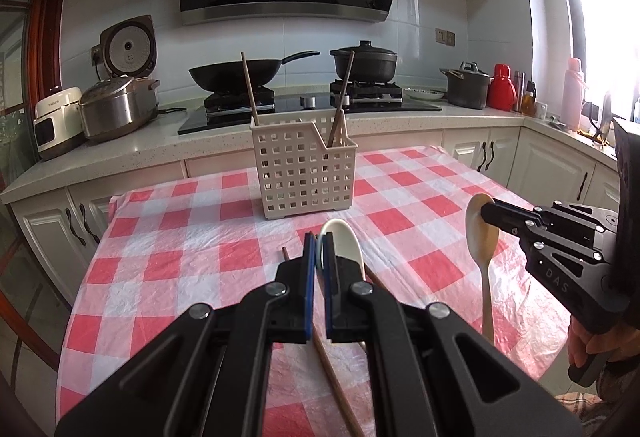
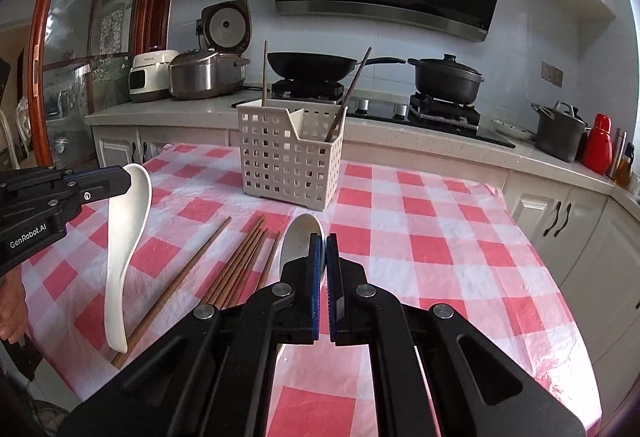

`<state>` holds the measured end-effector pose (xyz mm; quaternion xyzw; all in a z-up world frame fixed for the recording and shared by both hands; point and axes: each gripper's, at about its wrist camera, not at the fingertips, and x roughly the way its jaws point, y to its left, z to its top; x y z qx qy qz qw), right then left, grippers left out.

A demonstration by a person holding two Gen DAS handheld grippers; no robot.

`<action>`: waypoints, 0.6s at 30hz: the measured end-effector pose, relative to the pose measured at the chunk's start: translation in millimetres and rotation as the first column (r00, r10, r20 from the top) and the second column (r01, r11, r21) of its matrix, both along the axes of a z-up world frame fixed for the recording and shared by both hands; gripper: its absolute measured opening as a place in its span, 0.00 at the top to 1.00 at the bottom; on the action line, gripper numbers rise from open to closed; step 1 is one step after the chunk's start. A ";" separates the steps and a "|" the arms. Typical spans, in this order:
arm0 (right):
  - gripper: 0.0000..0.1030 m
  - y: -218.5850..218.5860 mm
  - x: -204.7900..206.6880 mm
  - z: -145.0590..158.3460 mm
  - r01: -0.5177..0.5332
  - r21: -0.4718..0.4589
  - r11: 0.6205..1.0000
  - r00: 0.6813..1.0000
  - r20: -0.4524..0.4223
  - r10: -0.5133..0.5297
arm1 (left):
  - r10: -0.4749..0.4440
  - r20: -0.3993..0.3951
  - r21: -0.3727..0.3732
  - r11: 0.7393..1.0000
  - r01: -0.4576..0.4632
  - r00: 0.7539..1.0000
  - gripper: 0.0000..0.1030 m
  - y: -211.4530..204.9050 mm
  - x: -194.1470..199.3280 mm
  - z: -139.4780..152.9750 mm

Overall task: Organize utensils
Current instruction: 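Lift both white spoons and carry them over the basket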

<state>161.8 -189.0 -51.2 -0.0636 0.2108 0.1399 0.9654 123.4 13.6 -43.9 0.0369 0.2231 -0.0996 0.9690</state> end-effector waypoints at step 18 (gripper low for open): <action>0.96 12.3 36.1 18.4 -0.047 0.035 0.998 0.999 -0.021 0.048 | 0.014 0.045 0.001 1.000 -0.014 0.999 0.96 -1.2 10.3 19.4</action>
